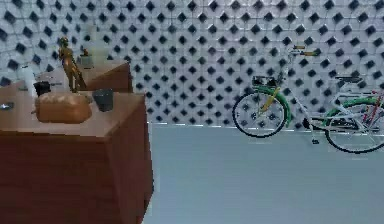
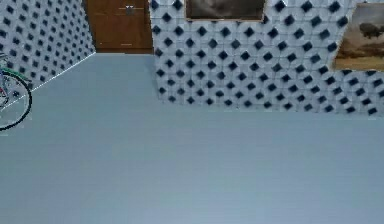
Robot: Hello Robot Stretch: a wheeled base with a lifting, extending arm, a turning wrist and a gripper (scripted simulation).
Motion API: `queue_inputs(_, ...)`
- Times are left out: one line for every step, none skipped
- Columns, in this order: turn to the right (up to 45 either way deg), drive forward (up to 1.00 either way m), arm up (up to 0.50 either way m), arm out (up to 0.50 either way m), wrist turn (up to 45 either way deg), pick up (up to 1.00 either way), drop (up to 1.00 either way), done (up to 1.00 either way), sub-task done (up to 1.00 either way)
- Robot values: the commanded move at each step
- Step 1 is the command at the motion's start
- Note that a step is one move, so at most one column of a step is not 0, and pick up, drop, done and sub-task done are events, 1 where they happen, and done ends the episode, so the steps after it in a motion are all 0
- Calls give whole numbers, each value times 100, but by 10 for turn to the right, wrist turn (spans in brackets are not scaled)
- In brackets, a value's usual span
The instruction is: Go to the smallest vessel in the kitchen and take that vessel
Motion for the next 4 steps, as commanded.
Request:
queue_inputs(0, 100, 0, 0, 0, 0, 0, 0, 0)
queue_inputs(60, 0, 0, 0, 0, 0, 0, 0, 0)
queue_inputs(0, 65, 0, 0, 0, 0, 0, 0, 0)
queue_inputs(-240, 0, 0, 0, 0, 0, 0, 0, 0)
